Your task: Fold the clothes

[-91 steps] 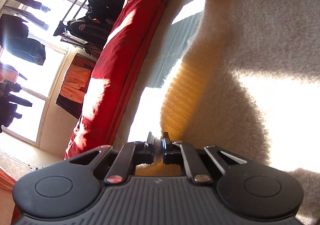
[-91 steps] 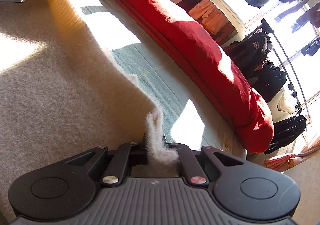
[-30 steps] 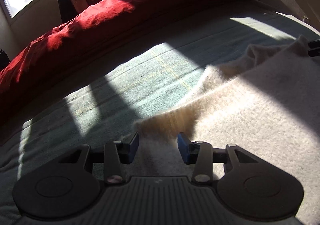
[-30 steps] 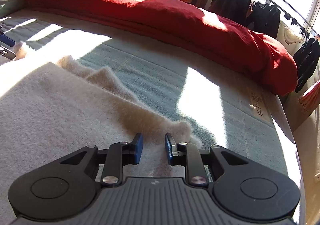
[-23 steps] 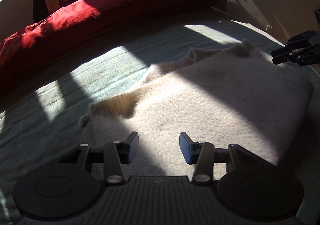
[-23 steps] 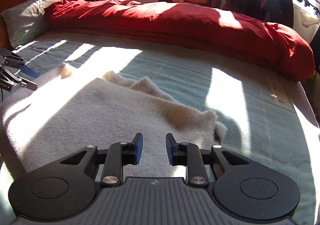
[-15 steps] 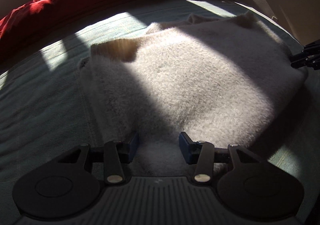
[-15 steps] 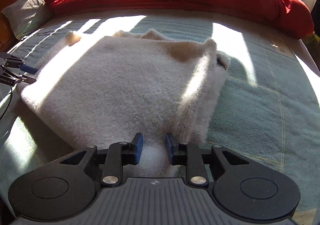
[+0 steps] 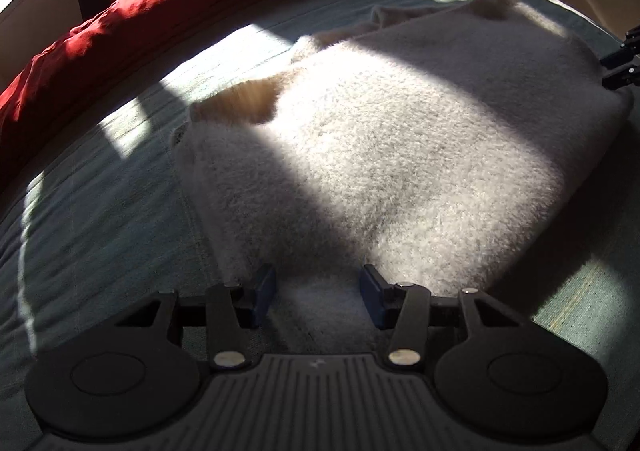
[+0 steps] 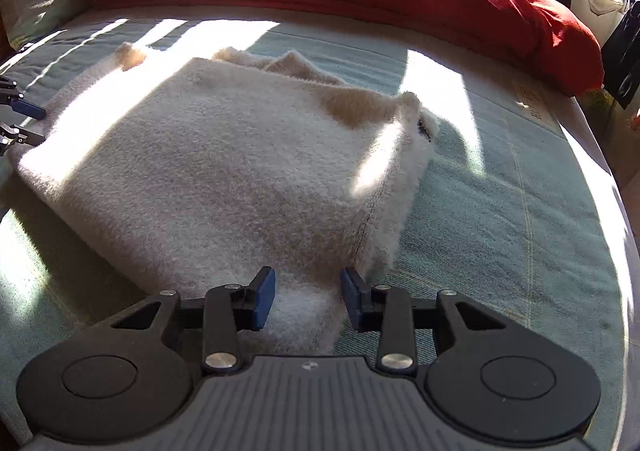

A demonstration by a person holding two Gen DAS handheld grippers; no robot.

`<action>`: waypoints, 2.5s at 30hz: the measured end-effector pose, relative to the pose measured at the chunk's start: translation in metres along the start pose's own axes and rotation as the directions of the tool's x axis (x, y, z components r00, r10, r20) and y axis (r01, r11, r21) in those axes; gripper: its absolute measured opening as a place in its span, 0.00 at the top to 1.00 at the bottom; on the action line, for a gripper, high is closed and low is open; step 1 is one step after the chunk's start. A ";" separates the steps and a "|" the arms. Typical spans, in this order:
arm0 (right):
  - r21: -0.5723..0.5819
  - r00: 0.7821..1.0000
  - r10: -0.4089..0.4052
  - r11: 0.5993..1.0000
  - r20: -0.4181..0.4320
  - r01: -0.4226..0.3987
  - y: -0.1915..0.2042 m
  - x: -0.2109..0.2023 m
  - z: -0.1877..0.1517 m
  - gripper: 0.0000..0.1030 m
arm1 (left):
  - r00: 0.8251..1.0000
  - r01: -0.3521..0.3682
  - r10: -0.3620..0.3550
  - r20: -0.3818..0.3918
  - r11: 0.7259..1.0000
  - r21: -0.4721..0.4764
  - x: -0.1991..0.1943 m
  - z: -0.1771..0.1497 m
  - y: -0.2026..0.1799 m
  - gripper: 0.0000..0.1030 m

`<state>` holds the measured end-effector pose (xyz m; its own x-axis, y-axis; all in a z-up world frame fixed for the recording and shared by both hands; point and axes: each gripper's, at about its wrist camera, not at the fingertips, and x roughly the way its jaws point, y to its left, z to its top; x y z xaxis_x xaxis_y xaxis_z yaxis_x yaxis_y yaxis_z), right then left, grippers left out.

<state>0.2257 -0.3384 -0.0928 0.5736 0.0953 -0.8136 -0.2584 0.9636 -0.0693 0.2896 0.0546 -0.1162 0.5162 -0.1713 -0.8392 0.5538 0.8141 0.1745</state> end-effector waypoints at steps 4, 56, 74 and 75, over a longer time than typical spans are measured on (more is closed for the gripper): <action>-0.023 0.999 -0.038 0.999 0.017 0.038 0.003 -0.017 -0.002 0.53 | 0.997 -0.043 0.041 0.066 0.998 0.037 -0.031 0.002 -0.007 0.54; -0.636 0.932 -0.252 0.682 0.261 0.362 0.116 0.051 -0.015 0.06 | 0.888 -0.459 0.308 0.342 0.530 0.713 0.038 -0.039 -0.113 0.27; -0.595 0.949 -0.217 0.740 0.230 0.313 0.111 0.056 0.001 0.06 | 0.898 -0.439 0.274 0.343 0.550 0.711 0.048 -0.026 -0.102 0.25; -0.594 0.949 -0.217 0.742 0.227 0.311 0.110 0.056 0.001 0.06 | 0.899 -0.439 0.274 0.343 0.549 0.711 0.048 -0.026 -0.103 0.25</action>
<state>0.2297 -0.2266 -0.1453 0.7773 -0.0614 -0.6261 -0.4747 0.5960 -0.6477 0.2406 -0.0229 -0.1876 0.8394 -0.1213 -0.5298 0.5425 0.1276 0.8303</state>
